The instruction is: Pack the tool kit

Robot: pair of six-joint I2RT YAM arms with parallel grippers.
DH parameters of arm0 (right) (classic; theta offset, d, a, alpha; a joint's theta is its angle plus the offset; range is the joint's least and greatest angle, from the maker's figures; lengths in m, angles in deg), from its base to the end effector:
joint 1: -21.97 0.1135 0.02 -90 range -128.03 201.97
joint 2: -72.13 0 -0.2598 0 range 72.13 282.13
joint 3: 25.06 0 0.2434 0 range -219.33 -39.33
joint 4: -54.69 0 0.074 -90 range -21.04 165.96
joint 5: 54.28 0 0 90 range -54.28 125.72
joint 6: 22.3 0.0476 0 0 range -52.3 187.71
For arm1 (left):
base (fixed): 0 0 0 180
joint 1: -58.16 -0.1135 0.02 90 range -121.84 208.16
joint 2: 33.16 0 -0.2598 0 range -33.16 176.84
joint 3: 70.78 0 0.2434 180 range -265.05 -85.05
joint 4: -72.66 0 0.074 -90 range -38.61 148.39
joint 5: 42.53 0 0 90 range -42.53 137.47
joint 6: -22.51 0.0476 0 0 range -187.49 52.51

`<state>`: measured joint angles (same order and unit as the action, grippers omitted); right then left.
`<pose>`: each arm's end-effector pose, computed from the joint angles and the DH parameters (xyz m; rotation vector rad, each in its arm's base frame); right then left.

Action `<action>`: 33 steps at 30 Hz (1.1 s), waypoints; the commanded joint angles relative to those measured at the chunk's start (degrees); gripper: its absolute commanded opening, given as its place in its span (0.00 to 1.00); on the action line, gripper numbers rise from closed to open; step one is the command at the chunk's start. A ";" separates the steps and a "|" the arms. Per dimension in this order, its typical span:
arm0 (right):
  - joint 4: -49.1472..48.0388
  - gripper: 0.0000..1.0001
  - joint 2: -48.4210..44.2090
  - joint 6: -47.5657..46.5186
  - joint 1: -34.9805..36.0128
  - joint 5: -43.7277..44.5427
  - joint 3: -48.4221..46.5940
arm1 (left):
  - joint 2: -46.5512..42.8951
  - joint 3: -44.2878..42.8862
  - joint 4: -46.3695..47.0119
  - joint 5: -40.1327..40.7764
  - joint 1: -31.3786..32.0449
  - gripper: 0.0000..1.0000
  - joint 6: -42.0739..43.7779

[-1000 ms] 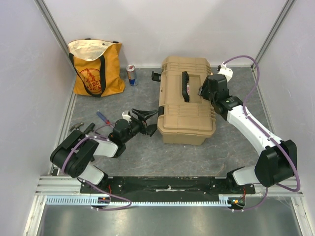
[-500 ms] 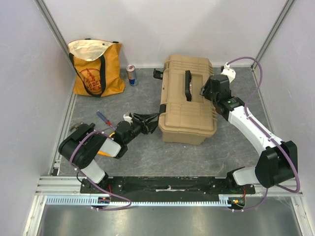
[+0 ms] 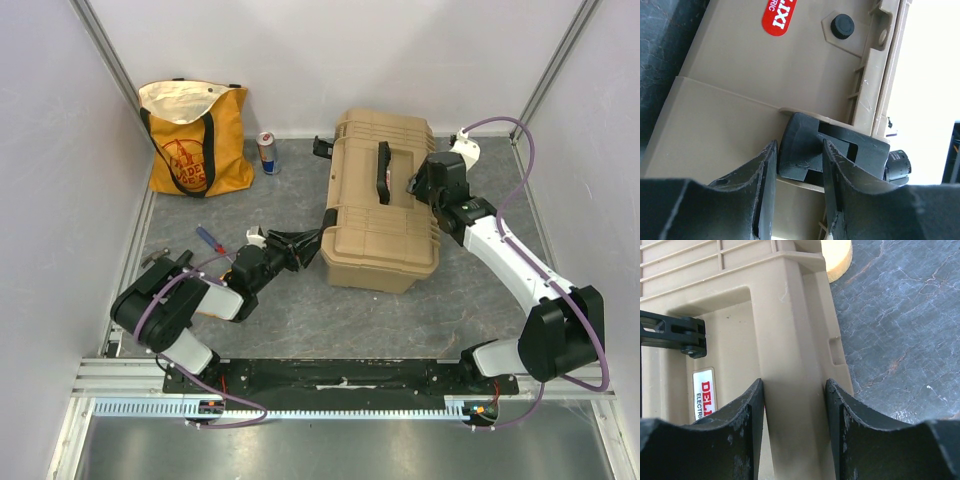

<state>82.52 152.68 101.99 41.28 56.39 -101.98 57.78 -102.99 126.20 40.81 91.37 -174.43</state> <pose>0.3088 0.0904 0.2925 0.4809 2.0301 0.1867 0.2240 -0.1533 0.1543 -1.1554 1.7244 -1.8208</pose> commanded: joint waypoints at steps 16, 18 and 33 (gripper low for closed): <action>17.11 0.13 8.13 4.48 2.40 -0.80 6.23 | -22.63 -6.14 -30.60 6.29 2.30 0.14 24.65; 17.02 0.13 8.13 4.39 2.49 -0.71 6.32 | -24.83 -6.41 -33.35 8.39 2.47 0.24 27.12; 16.41 0.14 8.39 2.98 3.10 -0.71 6.40 | -27.65 -8.96 -34.85 8.06 3.53 0.77 43.55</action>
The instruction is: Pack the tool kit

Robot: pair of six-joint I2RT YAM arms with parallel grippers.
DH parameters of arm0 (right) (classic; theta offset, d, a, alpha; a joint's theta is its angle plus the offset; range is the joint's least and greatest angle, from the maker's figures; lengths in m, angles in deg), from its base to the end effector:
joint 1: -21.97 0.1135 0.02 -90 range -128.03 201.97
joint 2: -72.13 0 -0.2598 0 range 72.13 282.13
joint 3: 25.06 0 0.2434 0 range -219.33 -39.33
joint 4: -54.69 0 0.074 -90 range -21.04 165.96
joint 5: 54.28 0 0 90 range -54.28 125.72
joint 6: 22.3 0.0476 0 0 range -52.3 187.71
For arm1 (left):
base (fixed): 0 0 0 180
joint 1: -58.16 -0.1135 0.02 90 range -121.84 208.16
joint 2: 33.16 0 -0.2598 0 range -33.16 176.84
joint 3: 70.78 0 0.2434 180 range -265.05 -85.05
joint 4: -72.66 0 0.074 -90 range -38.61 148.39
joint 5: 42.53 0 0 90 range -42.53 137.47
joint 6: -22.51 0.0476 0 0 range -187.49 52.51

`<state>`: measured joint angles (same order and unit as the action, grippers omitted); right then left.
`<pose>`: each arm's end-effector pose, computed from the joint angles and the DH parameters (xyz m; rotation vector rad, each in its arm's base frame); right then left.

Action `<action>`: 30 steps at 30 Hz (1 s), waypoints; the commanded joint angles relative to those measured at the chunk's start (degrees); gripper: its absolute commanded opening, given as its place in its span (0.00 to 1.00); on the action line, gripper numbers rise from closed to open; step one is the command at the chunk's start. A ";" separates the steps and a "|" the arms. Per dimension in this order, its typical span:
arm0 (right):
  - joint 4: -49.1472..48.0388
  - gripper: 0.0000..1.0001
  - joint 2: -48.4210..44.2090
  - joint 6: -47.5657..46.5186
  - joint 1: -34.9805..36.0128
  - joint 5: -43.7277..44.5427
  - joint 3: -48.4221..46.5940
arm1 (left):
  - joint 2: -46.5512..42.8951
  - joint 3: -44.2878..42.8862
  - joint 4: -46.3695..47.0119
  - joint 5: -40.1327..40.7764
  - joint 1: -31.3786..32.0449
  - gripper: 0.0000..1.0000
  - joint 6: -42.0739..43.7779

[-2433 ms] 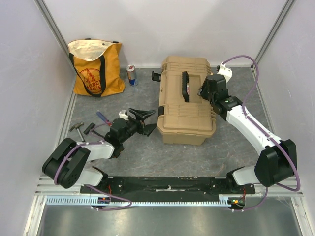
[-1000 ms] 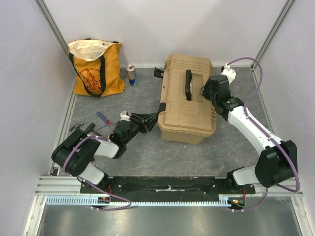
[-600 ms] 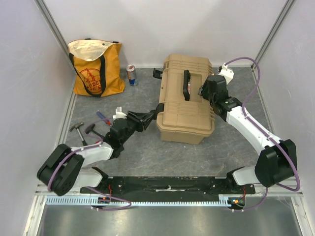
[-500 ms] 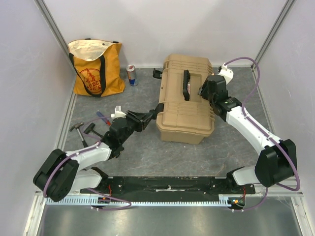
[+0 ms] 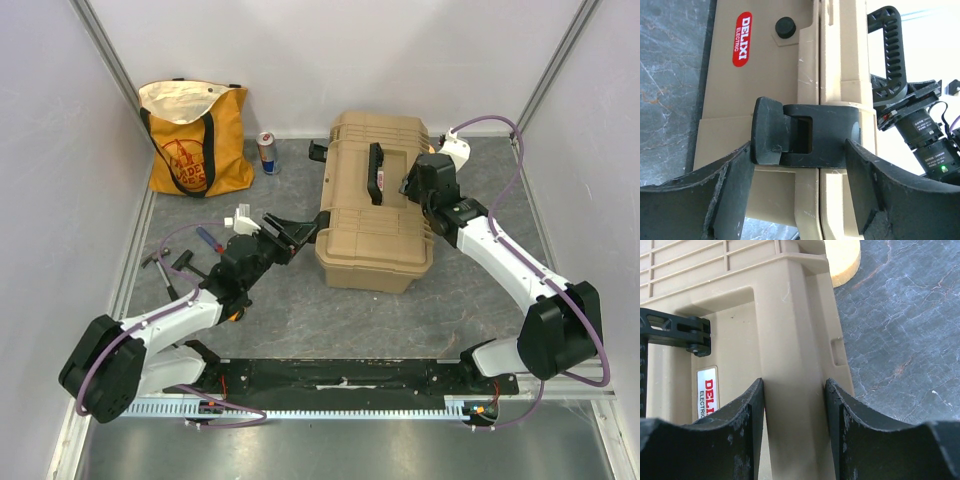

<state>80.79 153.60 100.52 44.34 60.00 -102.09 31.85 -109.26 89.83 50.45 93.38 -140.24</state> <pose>0.3082 0.1057 0.2919 0.4354 2.0091 0.1508 0.2040 -0.1410 0.2205 -0.6617 1.8150 -1.2963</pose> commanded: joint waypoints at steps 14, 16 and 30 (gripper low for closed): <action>17.96 0.17 8.00 3.83 0.30 -4.15 6.60 | 2.66 -9.10 -7.53 -4.92 2.04 0.88 26.78; 18.05 0.17 8.09 3.75 0.31 -4.32 6.69 | 3.54 -10.07 -9.28 -4.48 1.96 0.88 27.05; 17.96 0.18 7.74 4.36 0.31 -3.53 7.13 | -1.46 -7.79 -20.54 9.05 1.78 0.72 11.15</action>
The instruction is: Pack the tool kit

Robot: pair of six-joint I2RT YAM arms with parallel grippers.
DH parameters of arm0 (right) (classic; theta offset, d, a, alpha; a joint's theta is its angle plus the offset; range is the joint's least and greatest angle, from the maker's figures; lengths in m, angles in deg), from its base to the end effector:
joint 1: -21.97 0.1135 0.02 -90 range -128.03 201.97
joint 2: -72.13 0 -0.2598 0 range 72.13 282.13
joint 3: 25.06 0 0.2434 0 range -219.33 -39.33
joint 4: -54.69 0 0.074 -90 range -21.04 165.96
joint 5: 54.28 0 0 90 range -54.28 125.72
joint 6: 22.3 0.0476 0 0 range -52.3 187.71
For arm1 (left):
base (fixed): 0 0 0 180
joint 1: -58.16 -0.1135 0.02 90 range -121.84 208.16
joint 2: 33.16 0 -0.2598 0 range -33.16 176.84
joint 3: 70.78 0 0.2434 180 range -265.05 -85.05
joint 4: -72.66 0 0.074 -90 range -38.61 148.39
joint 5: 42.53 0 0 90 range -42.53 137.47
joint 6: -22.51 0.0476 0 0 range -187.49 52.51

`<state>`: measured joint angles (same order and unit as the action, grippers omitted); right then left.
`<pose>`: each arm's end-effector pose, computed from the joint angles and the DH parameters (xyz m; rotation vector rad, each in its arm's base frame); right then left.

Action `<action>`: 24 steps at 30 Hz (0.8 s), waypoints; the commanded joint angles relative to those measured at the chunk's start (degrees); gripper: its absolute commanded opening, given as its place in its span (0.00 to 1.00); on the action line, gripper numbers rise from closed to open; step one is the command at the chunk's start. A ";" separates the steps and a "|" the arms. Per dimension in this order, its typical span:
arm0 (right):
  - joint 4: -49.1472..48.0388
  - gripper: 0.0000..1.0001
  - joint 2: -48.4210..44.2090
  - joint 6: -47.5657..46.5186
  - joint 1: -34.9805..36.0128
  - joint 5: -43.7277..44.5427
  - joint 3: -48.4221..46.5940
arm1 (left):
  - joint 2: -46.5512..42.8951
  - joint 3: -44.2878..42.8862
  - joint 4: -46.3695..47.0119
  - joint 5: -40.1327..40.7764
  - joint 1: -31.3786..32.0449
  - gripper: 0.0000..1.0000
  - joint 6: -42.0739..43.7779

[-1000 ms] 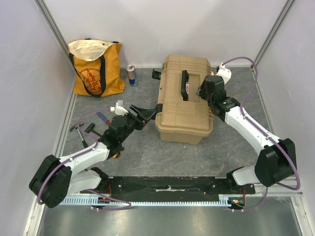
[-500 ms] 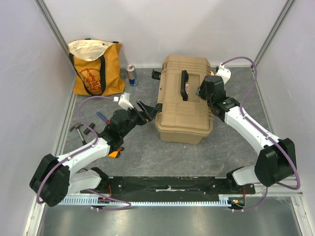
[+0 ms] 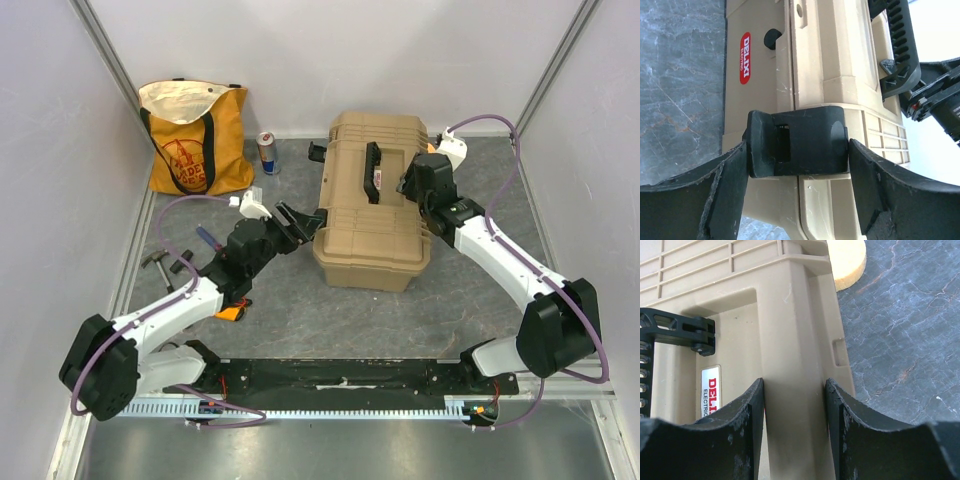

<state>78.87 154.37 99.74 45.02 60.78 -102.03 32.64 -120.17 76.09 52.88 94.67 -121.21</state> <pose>0.3109 0.1104 0.2910 0.4193 1.9919 0.1472 0.2159 -0.1542 0.2544 -0.3586 1.8872 -1.0183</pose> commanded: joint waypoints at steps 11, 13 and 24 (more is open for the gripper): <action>23.65 0.20 4.17 6.03 -0.29 -2.04 3.64 | -12.62 7.78 -23.20 24.98 0.31 0.83 -20.64; 25.41 0.22 2.24 5.24 -0.29 -0.28 1.19 | -13.41 7.08 -28.31 28.67 0.31 0.86 -21.25; 34.30 0.40 -7.61 -3.02 0.59 2.80 -14.99 | -17.72 -0.57 -28.26 30.90 0.14 0.95 3.04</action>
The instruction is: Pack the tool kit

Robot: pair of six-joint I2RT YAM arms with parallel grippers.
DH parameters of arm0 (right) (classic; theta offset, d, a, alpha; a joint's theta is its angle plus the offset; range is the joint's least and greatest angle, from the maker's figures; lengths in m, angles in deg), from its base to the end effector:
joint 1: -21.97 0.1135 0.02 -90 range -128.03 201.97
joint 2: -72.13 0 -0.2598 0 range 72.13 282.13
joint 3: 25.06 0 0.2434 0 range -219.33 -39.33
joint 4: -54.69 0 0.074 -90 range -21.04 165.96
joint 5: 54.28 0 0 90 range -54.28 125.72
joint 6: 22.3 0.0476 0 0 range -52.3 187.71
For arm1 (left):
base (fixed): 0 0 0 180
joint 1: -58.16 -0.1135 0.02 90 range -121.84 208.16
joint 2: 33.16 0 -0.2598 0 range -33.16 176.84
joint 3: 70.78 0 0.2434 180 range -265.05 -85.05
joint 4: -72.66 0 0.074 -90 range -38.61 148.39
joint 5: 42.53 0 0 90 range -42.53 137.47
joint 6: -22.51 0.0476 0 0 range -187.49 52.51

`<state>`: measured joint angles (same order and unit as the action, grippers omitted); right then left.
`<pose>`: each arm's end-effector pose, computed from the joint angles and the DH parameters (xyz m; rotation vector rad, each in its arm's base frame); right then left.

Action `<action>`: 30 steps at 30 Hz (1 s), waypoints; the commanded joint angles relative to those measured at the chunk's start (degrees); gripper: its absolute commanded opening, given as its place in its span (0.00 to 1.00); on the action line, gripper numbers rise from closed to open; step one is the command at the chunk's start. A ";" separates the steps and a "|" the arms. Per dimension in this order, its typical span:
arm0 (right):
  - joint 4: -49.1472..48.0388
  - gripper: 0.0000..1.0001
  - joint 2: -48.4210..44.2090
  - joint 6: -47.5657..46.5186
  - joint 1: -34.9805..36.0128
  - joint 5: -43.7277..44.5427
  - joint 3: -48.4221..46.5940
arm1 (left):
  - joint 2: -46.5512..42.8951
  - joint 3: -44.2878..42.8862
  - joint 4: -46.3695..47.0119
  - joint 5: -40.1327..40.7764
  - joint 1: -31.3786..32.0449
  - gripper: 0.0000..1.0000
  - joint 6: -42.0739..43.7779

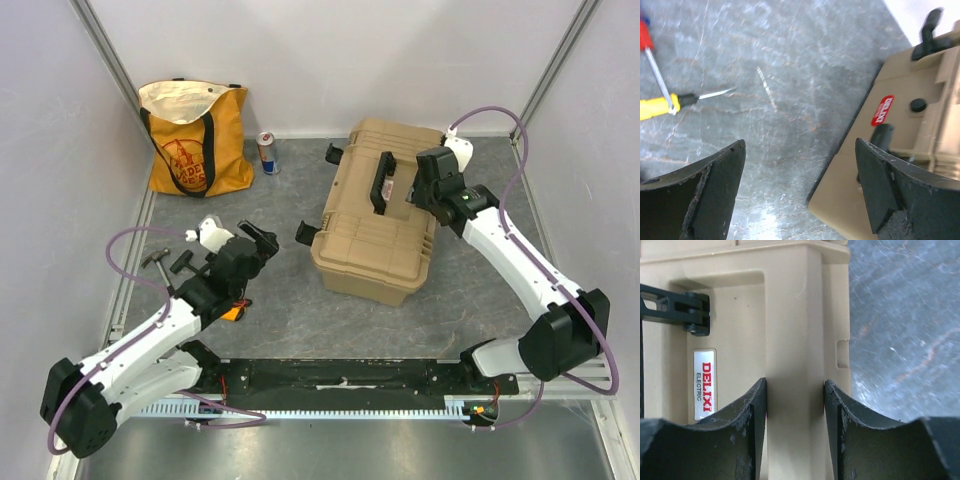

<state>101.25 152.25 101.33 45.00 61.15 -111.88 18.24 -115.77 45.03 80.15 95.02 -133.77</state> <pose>0.2905 0.1013 0.3229 0.4298 2.1459 0.0509 0.1709 -0.0960 0.2255 -0.8385 1.9227 -0.4849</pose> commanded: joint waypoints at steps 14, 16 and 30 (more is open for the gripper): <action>11.65 0.77 -5.15 -10.16 6.50 14.12 -11.29 | -5.78 -12.78 2.65 -8.16 -0.56 0.94 36.92; 11.65 0.78 -5.76 -9.64 6.50 13.51 -11.56 | -5.52 -14.01 1.59 -8.95 -0.56 0.94 37.01; 13.58 0.76 -0.15 -0.77 21.52 18.85 -17.53 | -8.77 -17.62 -4.03 -11.15 -0.74 0.94 36.84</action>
<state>112.79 148.42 95.32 63.10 72.63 -126.05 10.98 -131.18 42.97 69.34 94.56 -99.11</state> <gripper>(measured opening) 0.779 0.943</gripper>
